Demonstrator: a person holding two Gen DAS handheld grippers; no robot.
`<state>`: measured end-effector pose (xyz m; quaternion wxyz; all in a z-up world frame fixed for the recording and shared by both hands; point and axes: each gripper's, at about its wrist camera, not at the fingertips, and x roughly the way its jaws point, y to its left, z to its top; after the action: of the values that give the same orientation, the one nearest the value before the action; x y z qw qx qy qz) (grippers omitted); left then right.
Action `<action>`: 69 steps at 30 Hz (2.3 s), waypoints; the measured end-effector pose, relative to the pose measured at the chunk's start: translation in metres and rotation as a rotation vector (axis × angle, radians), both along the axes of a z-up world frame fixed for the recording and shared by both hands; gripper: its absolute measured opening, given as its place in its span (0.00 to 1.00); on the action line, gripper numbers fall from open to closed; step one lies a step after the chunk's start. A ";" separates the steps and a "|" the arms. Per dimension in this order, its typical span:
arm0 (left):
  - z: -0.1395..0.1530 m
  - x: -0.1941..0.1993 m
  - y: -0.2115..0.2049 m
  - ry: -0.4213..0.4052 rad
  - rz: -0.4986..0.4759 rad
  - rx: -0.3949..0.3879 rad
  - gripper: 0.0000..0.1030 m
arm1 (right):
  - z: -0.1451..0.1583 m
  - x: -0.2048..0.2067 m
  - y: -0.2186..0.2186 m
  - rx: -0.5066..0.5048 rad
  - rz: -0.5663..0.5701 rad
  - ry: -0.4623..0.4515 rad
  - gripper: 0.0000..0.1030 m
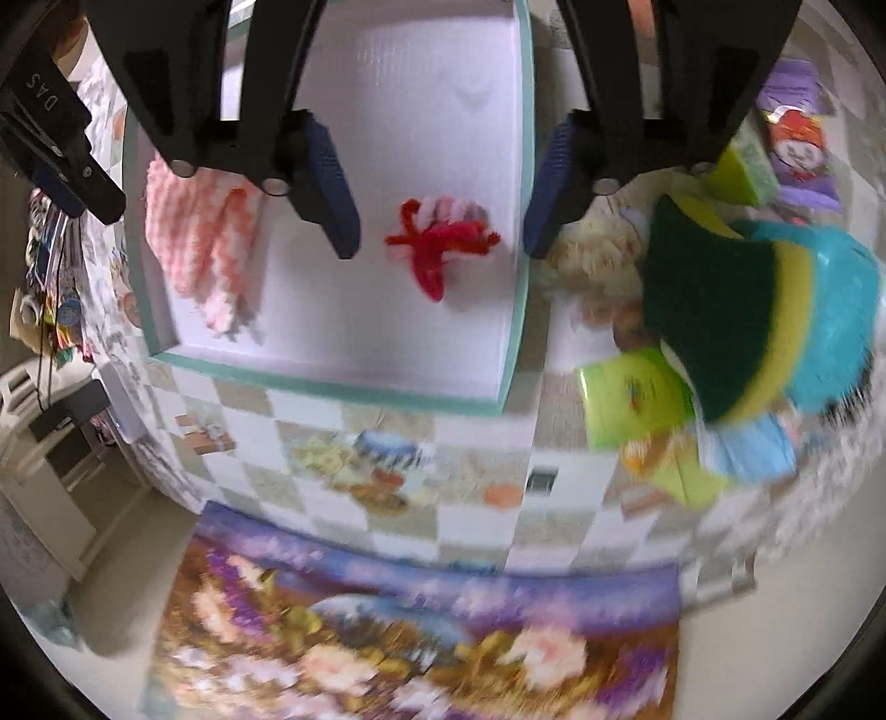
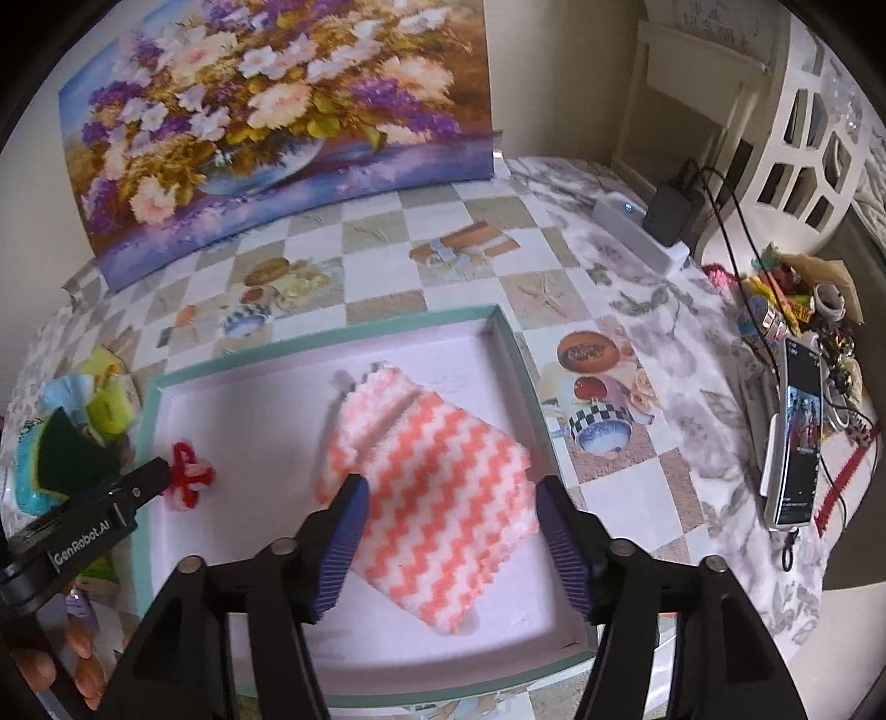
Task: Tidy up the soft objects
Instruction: 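Open both tools to release the toy and towel in the tray, then grasp the purple snack packet with the left tool while the right tool grasps the green tissue pack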
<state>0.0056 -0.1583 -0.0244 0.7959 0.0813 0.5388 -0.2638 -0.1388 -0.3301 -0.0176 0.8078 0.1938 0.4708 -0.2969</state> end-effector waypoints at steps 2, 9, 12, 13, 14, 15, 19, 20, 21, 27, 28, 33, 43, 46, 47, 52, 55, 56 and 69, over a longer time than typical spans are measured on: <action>0.013 -0.004 0.000 -0.034 -0.014 -0.018 0.72 | 0.007 -0.001 0.004 -0.006 0.011 -0.019 0.71; 0.040 -0.010 0.016 -0.101 0.003 -0.021 0.83 | 0.014 -0.001 0.017 -0.025 0.035 -0.023 0.84; 0.045 -0.011 0.026 -0.110 0.033 -0.008 0.83 | 0.014 0.000 0.024 -0.021 0.053 -0.020 0.84; 0.045 -0.011 0.029 -0.107 0.044 0.000 0.83 | 0.014 0.001 0.027 -0.021 0.061 -0.021 0.84; 0.046 -0.010 0.032 -0.103 0.056 0.006 0.83 | 0.015 0.001 0.030 -0.022 0.070 -0.022 0.84; 0.046 -0.009 0.038 -0.096 0.072 0.010 0.83 | 0.015 0.001 0.032 -0.024 0.074 -0.024 0.84; 0.052 -0.007 0.057 -0.094 0.125 0.006 0.83 | 0.023 0.001 0.044 -0.027 0.090 -0.053 0.84; 0.056 -0.007 0.063 -0.108 0.141 0.006 0.83 | 0.025 0.001 0.046 -0.028 0.093 -0.064 0.84; 0.060 -0.007 0.068 -0.121 0.156 0.005 0.83 | 0.029 0.000 0.050 -0.030 0.096 -0.079 0.84; 0.078 -0.005 0.097 -0.179 0.234 -0.003 0.83 | 0.043 0.005 0.068 -0.042 0.121 -0.124 0.84; 0.079 -0.005 0.100 -0.184 0.246 0.001 0.83 | 0.044 0.006 0.072 -0.037 0.130 -0.135 0.84; 0.087 -0.008 0.120 -0.218 0.299 0.009 0.83 | 0.047 0.011 0.086 0.001 0.164 -0.180 0.84; 0.074 -0.003 0.153 -0.184 0.362 0.046 0.83 | 0.026 0.034 0.119 0.126 0.254 -0.146 0.84; 0.065 0.002 0.166 -0.138 0.393 0.040 0.83 | 0.020 0.040 0.131 0.136 0.287 -0.135 0.84; 0.062 0.004 0.170 -0.122 0.400 0.033 0.84 | 0.020 0.041 0.135 0.136 0.300 -0.132 0.84; 0.044 0.013 0.193 -0.018 0.446 0.017 0.93 | 0.014 0.052 0.160 0.134 0.378 -0.112 0.84; 0.035 0.016 0.207 0.031 0.475 0.017 0.93 | 0.008 0.060 0.176 0.136 0.423 -0.096 0.84; 0.032 0.017 0.211 0.048 0.487 0.018 0.93 | 0.006 0.064 0.182 0.136 0.445 -0.090 0.84; -0.012 0.032 0.236 0.193 0.568 0.111 0.93 | -0.027 0.102 0.249 0.112 0.636 -0.033 0.83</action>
<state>0.0381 0.0772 -0.0360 0.7773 -0.0547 0.6267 -0.0074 -0.0372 -0.0814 -0.0450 0.8557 0.0859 0.5102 -0.0003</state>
